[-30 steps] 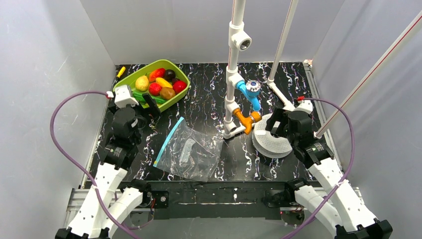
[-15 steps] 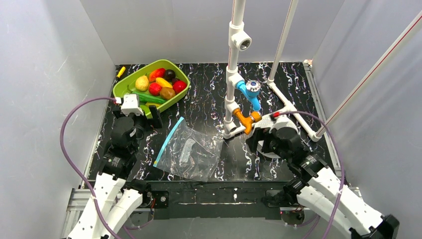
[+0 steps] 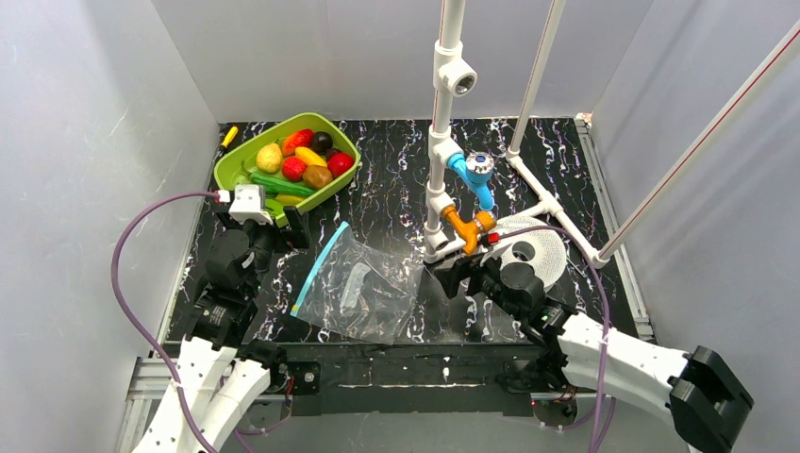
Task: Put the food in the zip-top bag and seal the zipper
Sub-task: Move the distractor to the center of the board.
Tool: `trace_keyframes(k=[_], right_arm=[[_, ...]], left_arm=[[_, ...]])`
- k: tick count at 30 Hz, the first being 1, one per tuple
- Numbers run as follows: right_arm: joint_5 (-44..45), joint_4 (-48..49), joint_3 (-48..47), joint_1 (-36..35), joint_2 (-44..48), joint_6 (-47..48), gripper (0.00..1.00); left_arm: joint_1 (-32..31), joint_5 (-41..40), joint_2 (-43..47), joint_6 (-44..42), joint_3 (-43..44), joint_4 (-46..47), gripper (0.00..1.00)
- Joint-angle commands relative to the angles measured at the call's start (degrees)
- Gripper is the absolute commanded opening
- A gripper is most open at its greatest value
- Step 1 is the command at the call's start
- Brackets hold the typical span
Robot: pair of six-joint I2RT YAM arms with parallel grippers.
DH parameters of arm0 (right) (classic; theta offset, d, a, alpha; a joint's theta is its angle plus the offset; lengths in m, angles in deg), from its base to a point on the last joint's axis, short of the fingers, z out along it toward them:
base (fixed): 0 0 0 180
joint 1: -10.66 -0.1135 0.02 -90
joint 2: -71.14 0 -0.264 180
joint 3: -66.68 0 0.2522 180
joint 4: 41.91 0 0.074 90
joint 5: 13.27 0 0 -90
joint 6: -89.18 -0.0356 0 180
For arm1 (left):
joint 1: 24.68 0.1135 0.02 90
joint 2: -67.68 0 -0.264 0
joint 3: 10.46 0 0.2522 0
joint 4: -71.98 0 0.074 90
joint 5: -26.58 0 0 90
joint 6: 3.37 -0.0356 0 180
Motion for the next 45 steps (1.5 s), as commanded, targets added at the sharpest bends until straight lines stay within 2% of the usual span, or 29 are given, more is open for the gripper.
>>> trace_keyframes(k=[1,6,14,18,26,34,45], right_arm=[[1.90,23.13,0.73,-0.60,-4.94,1.64,0.98],[7.89,26.85,0.56,-0.60,-8.41,-0.31,0.98],[9.42,31.31,-0.26,-0.48,-12.76,0.21,0.98],[8.83,32.85,0.42,-0.43,-12.77,-1.42,0.98],[13.56,36.26,0.60,0.93,-15.89,-7.09,0.98],[11.52,36.59,0.39,6.44,-17.69,-8.95,0.98],[6.85,36.76,-0.16,12.02,-21.50,-5.33,0.98]], left_arm=[[0.26,2.06,-0.81,0.50,-0.08,0.74,0.99],[0.28,2.54,-1.44,0.64,-0.21,0.83,1.00],[0.32,2.79,-2.28,0.90,-0.41,1.01,0.99],[0.33,3.19,-2.66,0.98,-0.44,0.99,0.99],[0.33,4.03,-3.16,1.25,-0.51,1.05,1.00],[0.26,4.64,-3.57,1.42,-0.55,1.18,1.00],[0.32,5.24,-4.06,1.34,-0.48,1.19,1.00]])
